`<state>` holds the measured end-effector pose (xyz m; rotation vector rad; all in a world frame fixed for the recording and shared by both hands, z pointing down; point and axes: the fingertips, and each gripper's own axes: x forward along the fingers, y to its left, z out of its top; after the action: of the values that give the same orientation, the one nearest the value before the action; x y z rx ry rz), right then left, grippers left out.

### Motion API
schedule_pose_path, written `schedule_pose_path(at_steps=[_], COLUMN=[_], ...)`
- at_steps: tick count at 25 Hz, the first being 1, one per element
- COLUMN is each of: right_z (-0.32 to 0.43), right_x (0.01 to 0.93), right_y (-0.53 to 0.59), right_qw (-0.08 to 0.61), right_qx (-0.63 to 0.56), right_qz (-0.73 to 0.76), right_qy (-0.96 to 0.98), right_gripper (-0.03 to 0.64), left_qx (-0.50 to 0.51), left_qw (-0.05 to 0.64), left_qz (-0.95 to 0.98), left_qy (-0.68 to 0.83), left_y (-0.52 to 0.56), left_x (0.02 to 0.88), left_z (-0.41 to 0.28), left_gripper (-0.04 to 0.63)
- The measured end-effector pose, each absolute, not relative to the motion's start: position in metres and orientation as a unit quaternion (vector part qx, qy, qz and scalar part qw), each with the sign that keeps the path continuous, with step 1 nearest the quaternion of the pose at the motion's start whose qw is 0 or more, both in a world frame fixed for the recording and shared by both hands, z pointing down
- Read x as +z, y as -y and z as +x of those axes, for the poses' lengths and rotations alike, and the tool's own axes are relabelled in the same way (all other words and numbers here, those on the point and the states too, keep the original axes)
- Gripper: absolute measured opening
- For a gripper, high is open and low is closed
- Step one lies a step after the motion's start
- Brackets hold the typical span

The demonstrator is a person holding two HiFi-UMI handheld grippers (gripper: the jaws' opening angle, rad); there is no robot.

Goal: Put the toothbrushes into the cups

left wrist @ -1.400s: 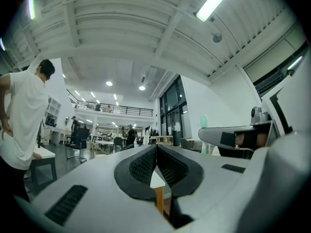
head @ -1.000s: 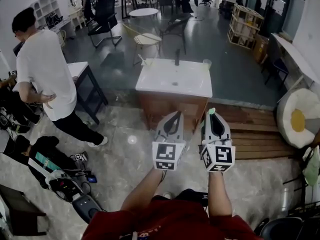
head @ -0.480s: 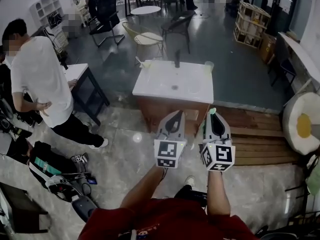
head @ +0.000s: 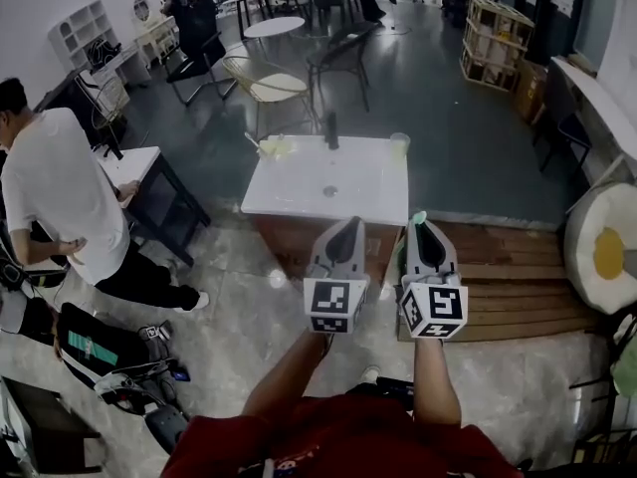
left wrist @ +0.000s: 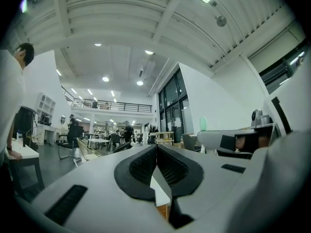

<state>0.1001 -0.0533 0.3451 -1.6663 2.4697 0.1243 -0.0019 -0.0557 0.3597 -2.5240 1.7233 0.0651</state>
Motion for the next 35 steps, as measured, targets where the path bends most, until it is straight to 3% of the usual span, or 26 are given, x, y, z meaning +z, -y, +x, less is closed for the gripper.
schedule_pose_path(at_steps=[18, 35], right_z=[0.135, 0.075], right_x=[0.352, 0.351], right_y=[0.144, 0.281], right_qw=[0.068, 0.051], right_qx=[0.045, 0.059], right_qz=[-0.524, -0.533], right_qy=[-0.848, -0.843], right_gripper=[0.040, 0.040], left_qx=[0.012, 0.030], left_qw=[0.032, 0.024], left_qz=[-0.813, -0.819], left_qy=[-0.581, -0.572], left_y=[0.141, 0.281], left_x=[0.368, 0.369], left_z=[0.047, -0.019], left_gripper=[0.029, 0.029])
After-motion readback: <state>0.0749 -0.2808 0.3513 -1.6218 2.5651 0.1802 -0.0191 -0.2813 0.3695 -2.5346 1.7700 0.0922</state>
